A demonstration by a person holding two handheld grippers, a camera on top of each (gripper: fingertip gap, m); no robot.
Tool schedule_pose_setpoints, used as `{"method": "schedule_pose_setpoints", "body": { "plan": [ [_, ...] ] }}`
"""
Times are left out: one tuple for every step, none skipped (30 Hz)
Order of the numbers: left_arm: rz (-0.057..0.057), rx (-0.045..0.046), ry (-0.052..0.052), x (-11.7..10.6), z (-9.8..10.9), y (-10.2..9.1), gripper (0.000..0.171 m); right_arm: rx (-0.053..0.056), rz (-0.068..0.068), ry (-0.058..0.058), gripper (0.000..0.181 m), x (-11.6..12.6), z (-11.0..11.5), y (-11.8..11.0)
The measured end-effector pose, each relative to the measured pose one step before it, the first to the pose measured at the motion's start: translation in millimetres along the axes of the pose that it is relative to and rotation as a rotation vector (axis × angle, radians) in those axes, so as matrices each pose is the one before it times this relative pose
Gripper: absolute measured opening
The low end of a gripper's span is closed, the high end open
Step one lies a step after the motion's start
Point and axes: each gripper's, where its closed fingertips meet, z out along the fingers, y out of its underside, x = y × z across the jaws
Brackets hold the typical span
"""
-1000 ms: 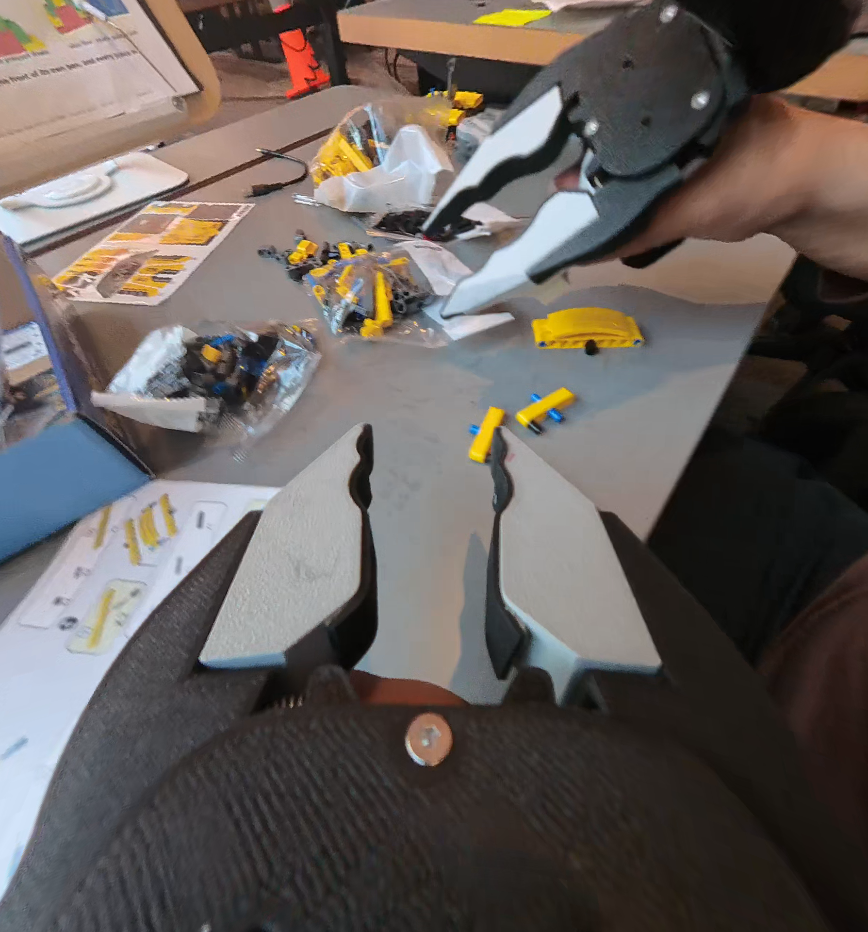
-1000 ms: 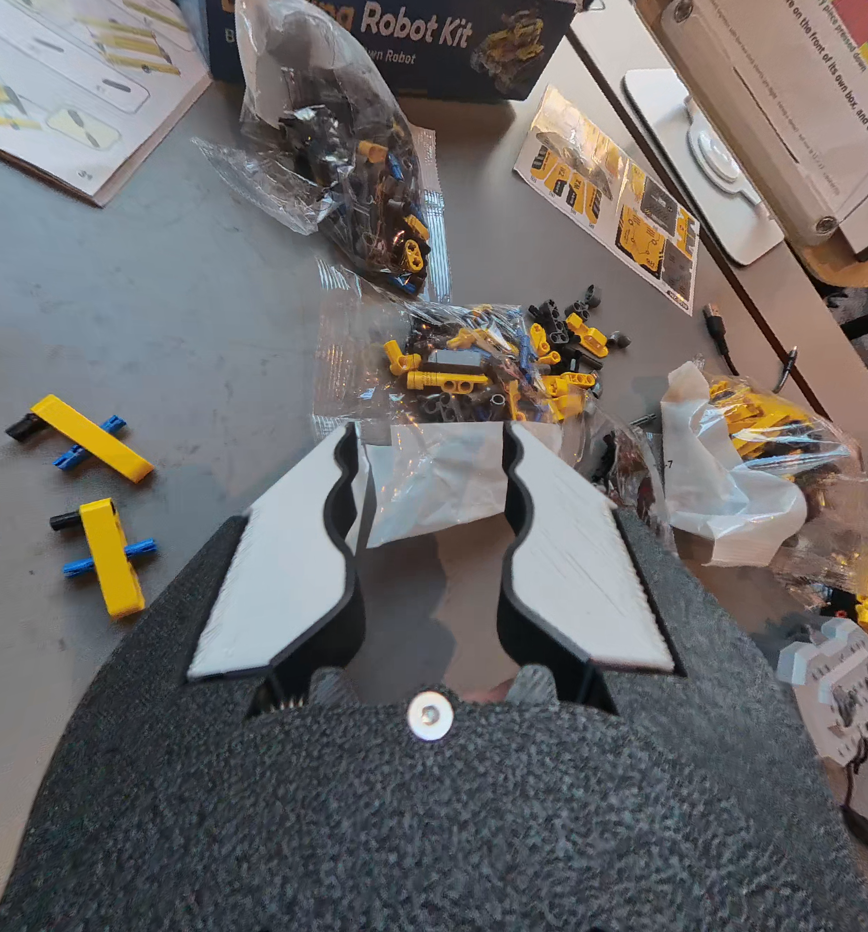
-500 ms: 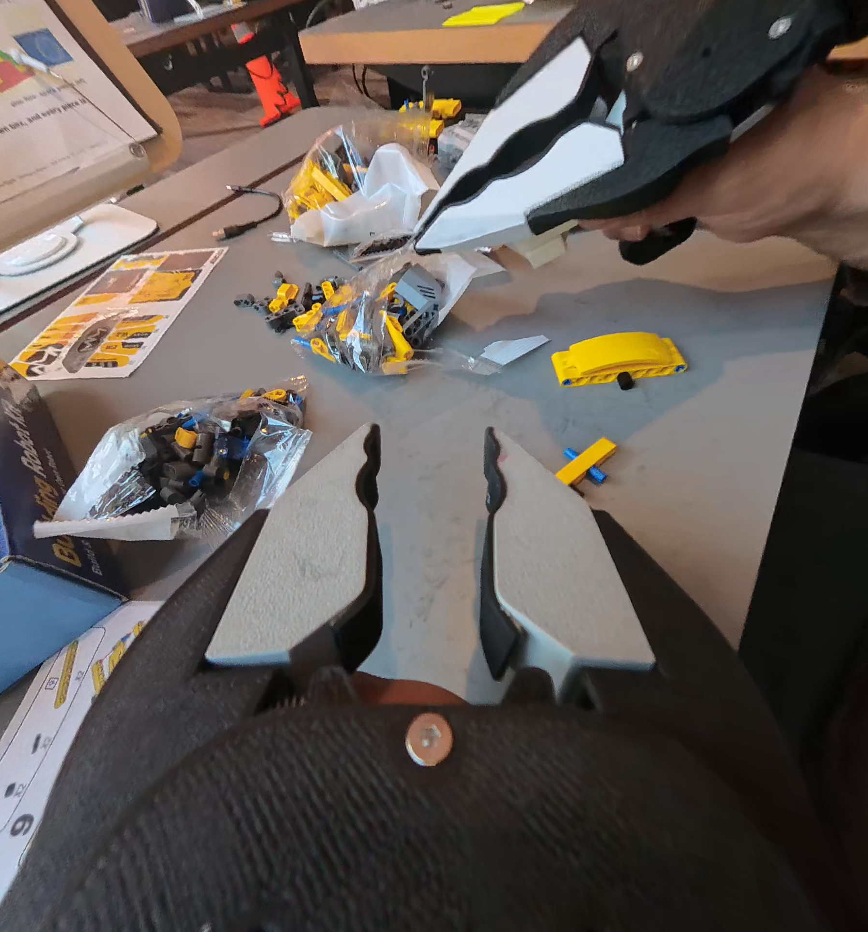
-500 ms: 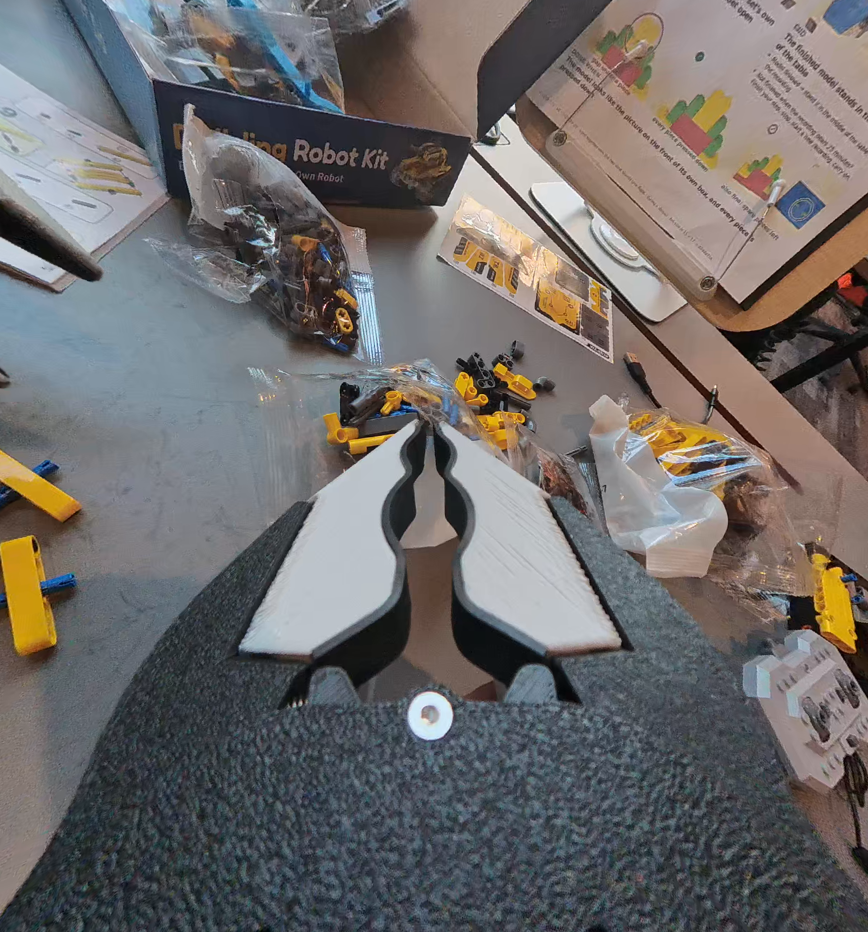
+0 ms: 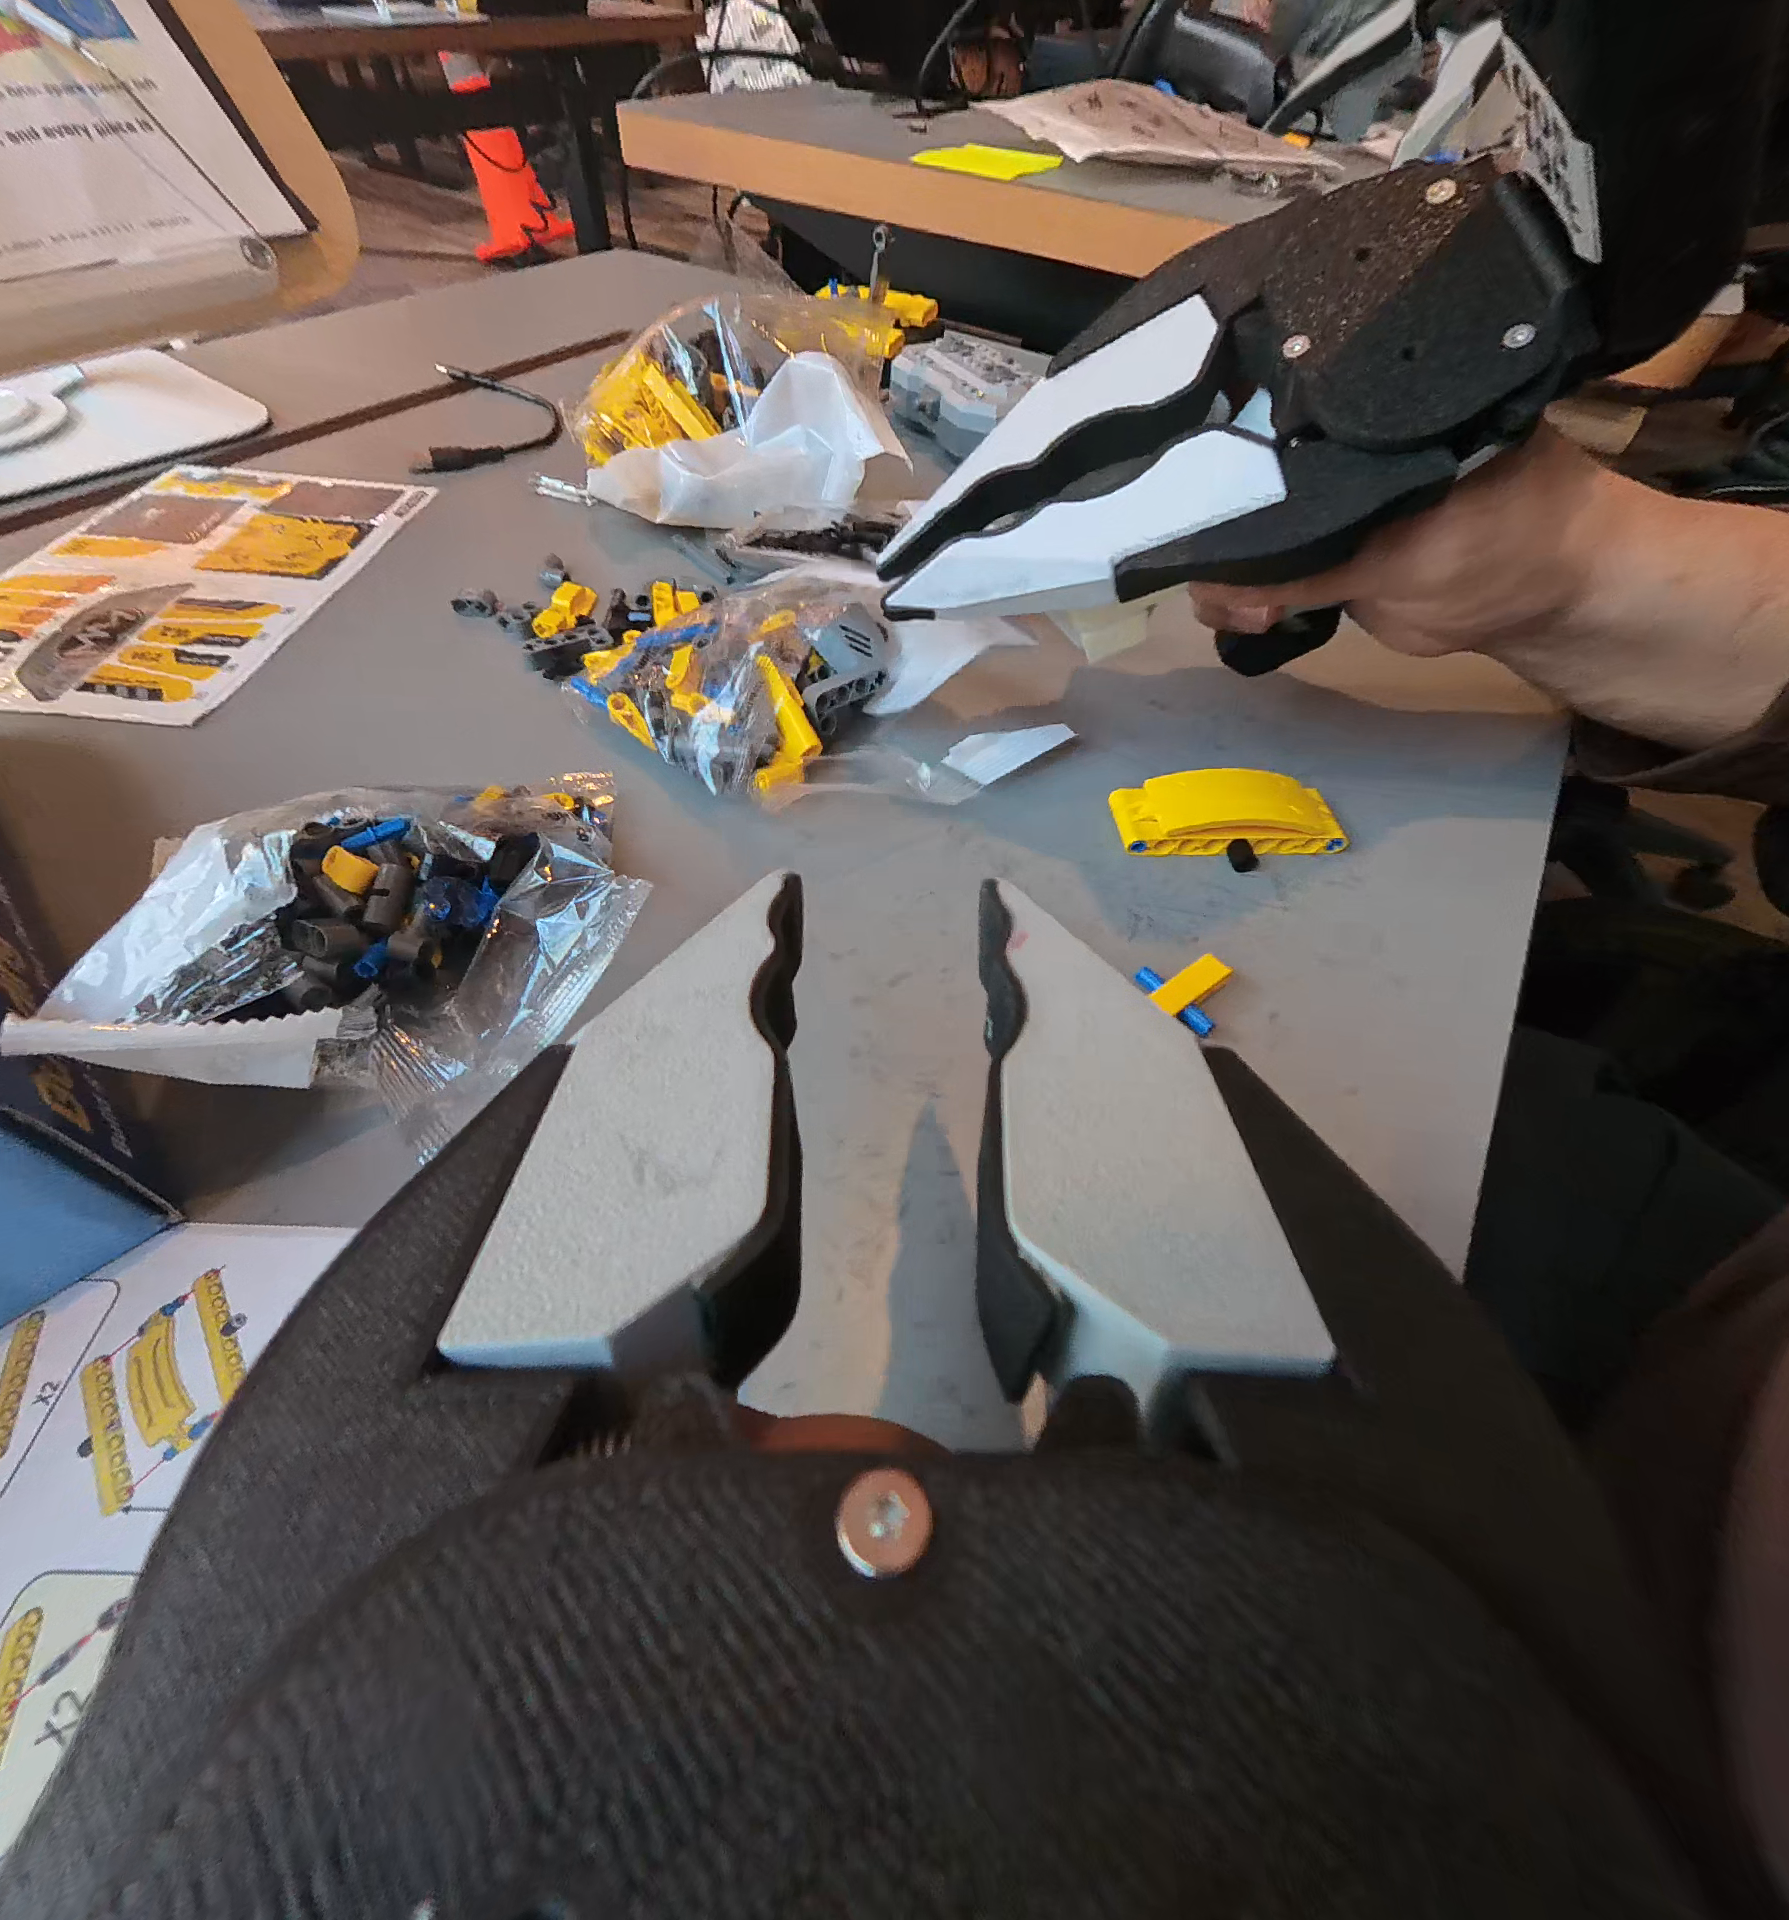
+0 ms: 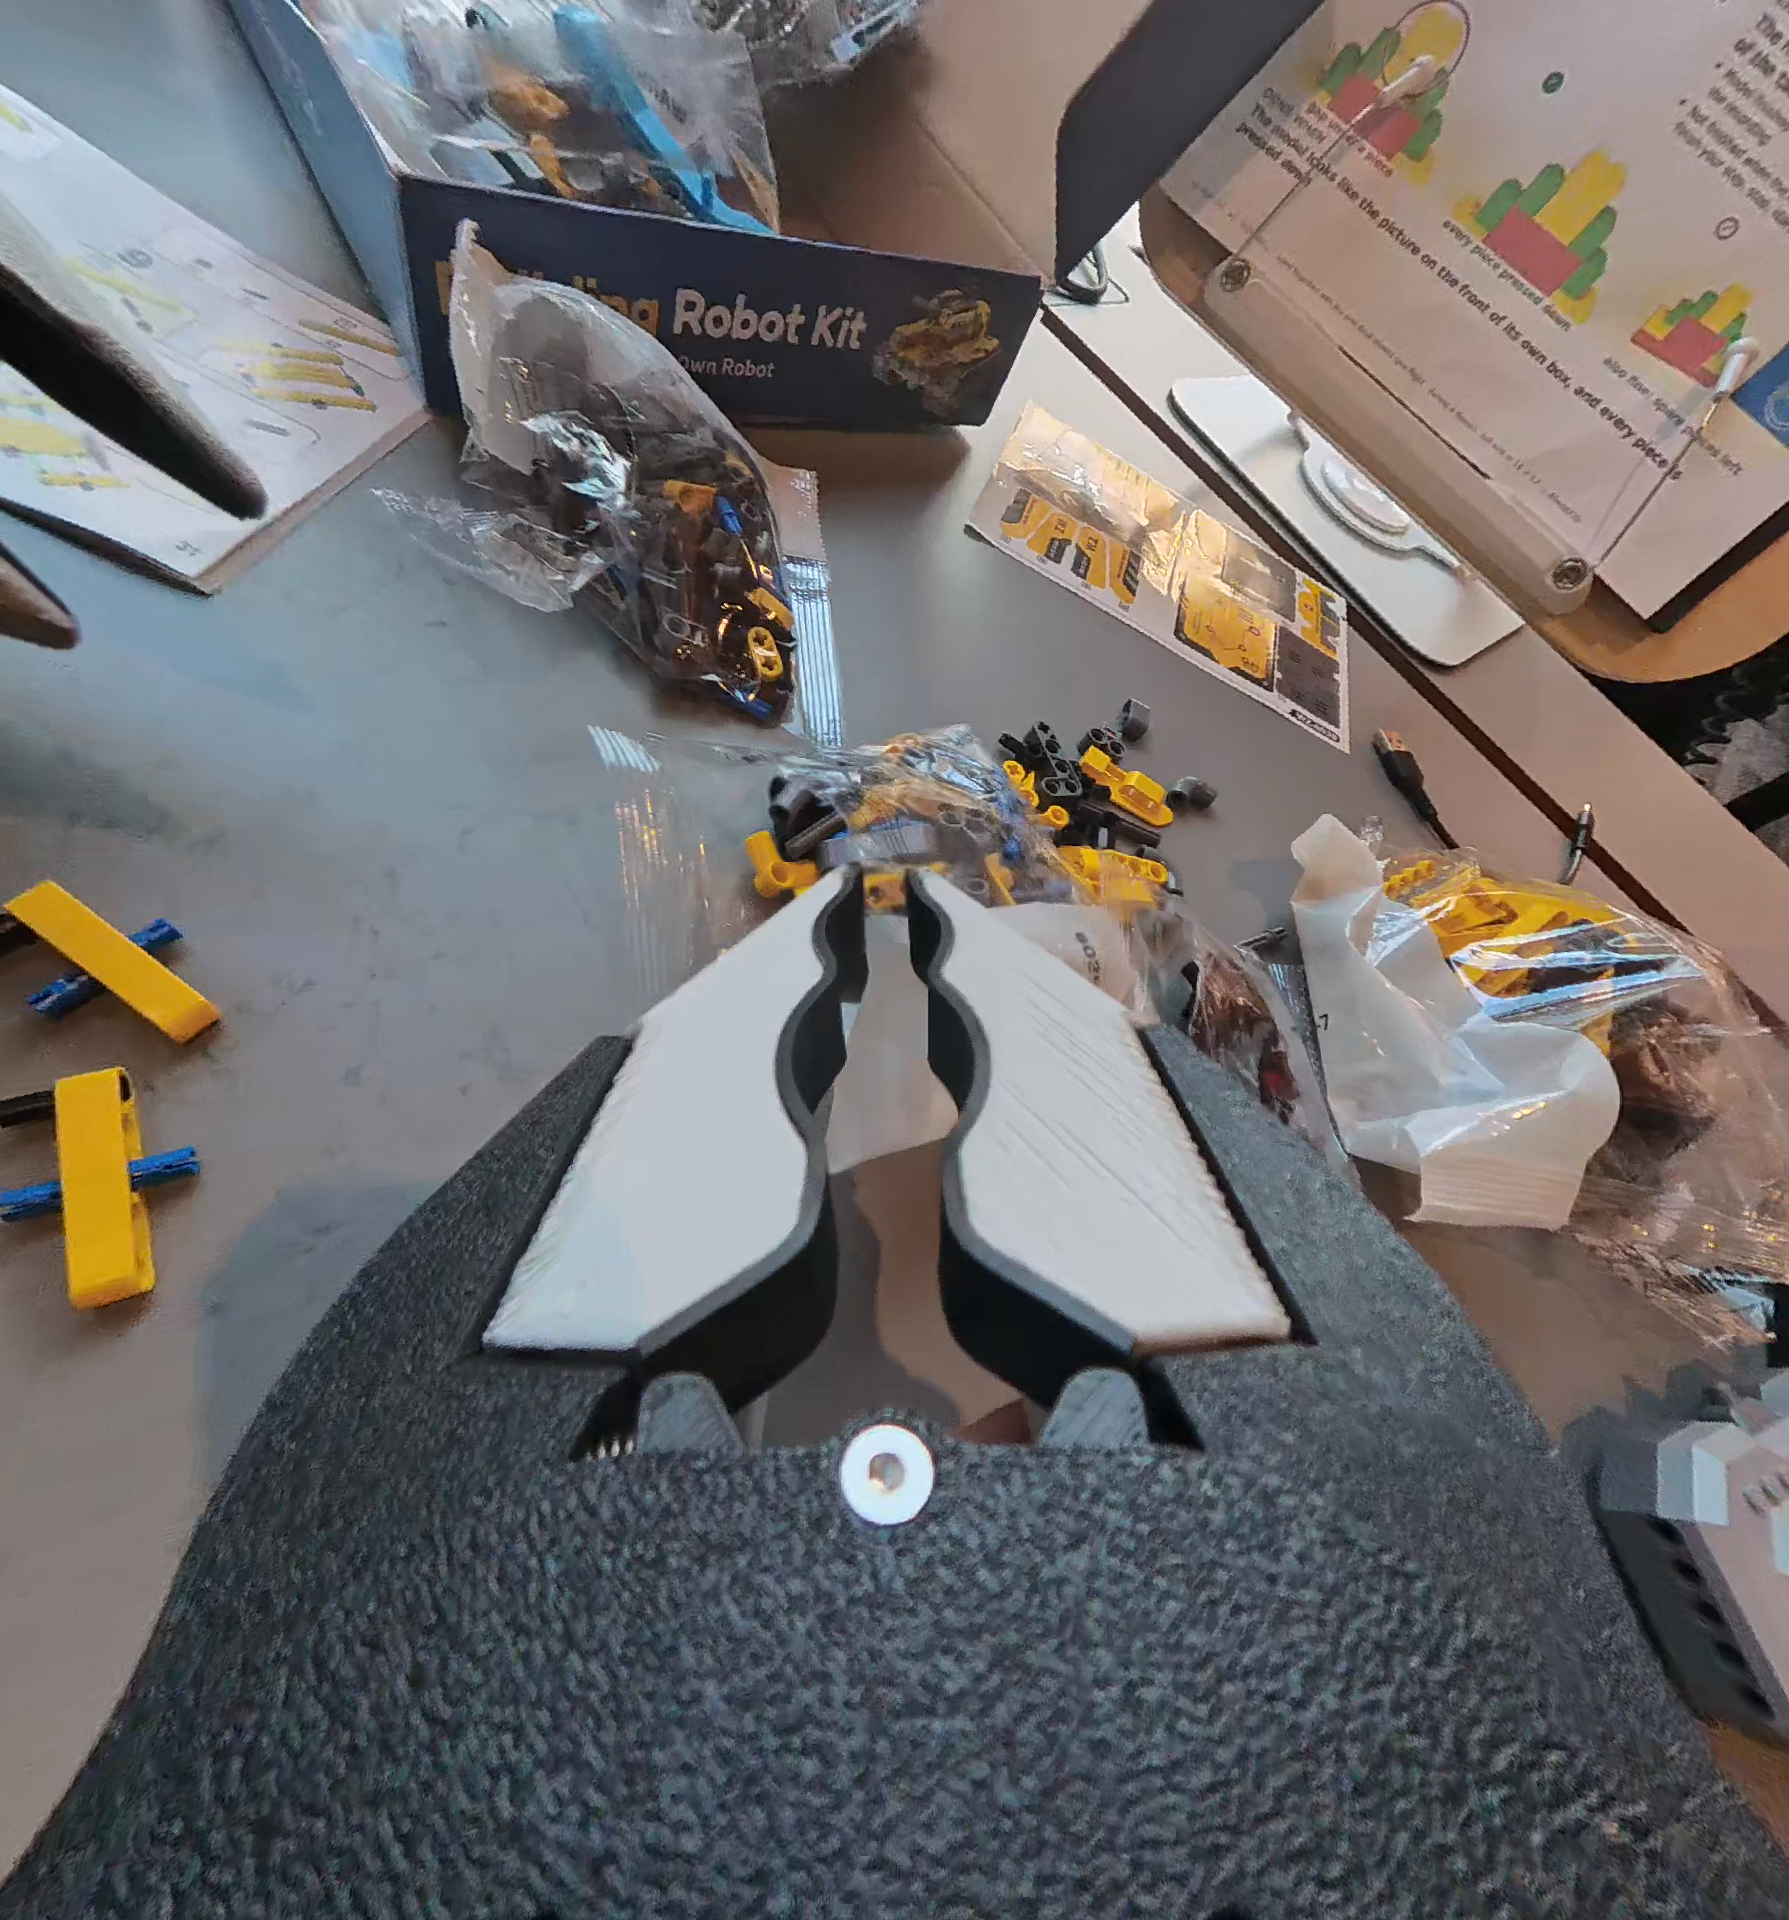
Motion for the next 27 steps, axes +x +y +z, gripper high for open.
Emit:
{"method": "schedule_pose_setpoints", "body": {
  "plan": [
    [0.0080, 0.01210, -0.0062, 0.08, -1.21, -1.45, 0.030, 0.0170, 0.0004, -0.0151, 0.007, -3.00, -1.07, -3.50],
    [0.0049, 0.00696, -0.0017, 0.27, -0.64, -0.78, 0.030, 0.0184, 0.0017, -0.0157, 0.007, -3.09, -0.96, -3.67],
    [0.0001, 0.00036, 0.0014, 0.11, -0.17, 0.01, 0.030, 0.0185, 0.0021, -0.0161, 0.007, -3.25, -0.53, -3.34],
    [-0.0040, -0.00223, 0.0035, 0.08, 0.18, 0.28, 0.030, 0.0190, 0.0011, -0.0164, 0.008, -3.35, -0.55, -3.09],
    [-0.0044, -0.00042, 0.0044, 0.08, 0.04, 0.10, 0.030, 0.0157, -0.0015, -0.0138, 0.008, -3.23, -0.50, -2.56],
    [-0.0027, 0.00260, 0.0010, -0.19, -0.29, -0.34, 0.030, 0.0097, -0.0033, -0.0103, 0.008, -2.59, -0.50, -1.79],
    [-0.0004, 0.00464, -0.0023, -0.33, -0.41, -0.63, 0.030, 0.0056, -0.0039, -0.0034, 0.008, -1.49, -0.30, -1.17],
    [0.0024, 0.00646, -0.0035, -0.17, -0.72, -0.72, 0.029, 0.0024, -0.0026, 0.0014, 0.008, -0.41, -0.20, -0.57],
    [0.0051, 0.00702, -0.0039, 0.03, -0.60, -0.92, 0.029, -0.0012, 0.0008, 0.0013, 0.008, -0.20, 0.26, 0.37],
    [0.0052, 0.00346, -0.0029, 0.18, -0.42, -0.46, 0.028, 0.0011, 0.0042, 0.0027, 0.008, 0.09, 0.19, 0.25],
    [0.0038, 0.00056, -0.0029, 0.03, -0.14, 0.00, 0.028, 0.0068, 0.0064, 0.0044, 0.008, 0.40, 0.06, -0.12],
    [0.0027, -0.00061, -0.0016, 0.09, 0.13, 0.05, 0.028, 0.0081, 0.0064, 0.0027, 0.008, -0.01, 0.06, -0.34],
    [0.0008, -0.00179, -0.0002, 0.02, 0.21, 0.15, 0.028, 0.0063, 0.0023, 0.0023, 0.008, -0.08, 0.06, -0.02],
    [-0.0015, -0.00183, 0.0006, -0.07, 0.19, 0.26, 0.028, 0.0038, 0.0011, 0.0029, 0.008, 0.03, 0.26, 0.15],
    [-0.0018, -0.00039, 0.0000, -0.22, 0.06, 0.02, 0.028, 0.0031, 0.0037, 0.0009, 0.008, -0.11, 0.23, 0.24],
    [-0.0005, 0.00118, -0.0003, -0.08, -0.11, -0.11, 0.028, 0.0061, 0.0052, 0.0015, 0.008, -0.16, 0.11, -0.29],
    [0.0011, 0.00186, -0.0003, 0.08, -0.12, -0.28, 0.028, 0.0102, 0.0022, 0.0051, 0.008, 0.42, -0.19, -0.92],
    [0.0033, 0.00440, -0.0017, 0.00, -0.26, -0.64, 0.028, 0.0094, -0.0016, 0.0070, 0.008, 0.70, -0.54, -1.13],
    [0.0057, 0.00697, -0.0007, 0.44, -0.32, -0.93, 0.027, 0.0059, -0.0024, 0.0029, 0.008, 0.12, -0.40, -1.02],
    [0.0065, 0.00572, 0.0000, 0.56, -0.34, -0.78, 0.027, 0.0019, 0.0000, -0.0030, 0.008, -0.52, -0.08, -0.34],
    [0.0053, 0.00187, -0.0015, 0.27, 0.04, -0.33, 0.026, 0.0008, 0.0017, -0.0025, 0.008, -0.54, 0.17, -0.07],
    [0.0046, 0.00178, -0.0027, 0.00, 0.05, -0.33, 0.026, 0.0016, 0.0014, -0.0007, 0.008, -0.34, 0.07, 0.08],
    [0.0052, 0.00476, -0.0007, 0.34, -0.17, -0.63, 0.026, 0.0009, 0.0010, -0.0021, 0.008, -0.60, 0.22, 0.19],
    [0.0067, 0.00674, 0.0018, 0.72, -0.36, -1.03, 0.026, -0.0002, 0.0004, -0.0023, 0.008, -0.67, 0.31, 0.26],
    [0.0083, 0.01183, -0.0008, 0.63, -0.59, -1.61, 0.026, 0.0000, 0.0007, -0.0031, 0.008, -0.84, 0.21, 0.04],
    [0.0112, 0.01348, 0.0053, 1.83, -0.79, -1.80, 0.027, 0.0031, 0.0013, -0.0040, 0.008, -0.94, -0.04, -0.66],
    [0.0155, 0.01664, 0.0169, 3.77, -1.13, -2.27, 0.027, 0.0051, 0.0028, -0.0046, 0.008, -1.23, -0.29, -1.18]
  ]
}}
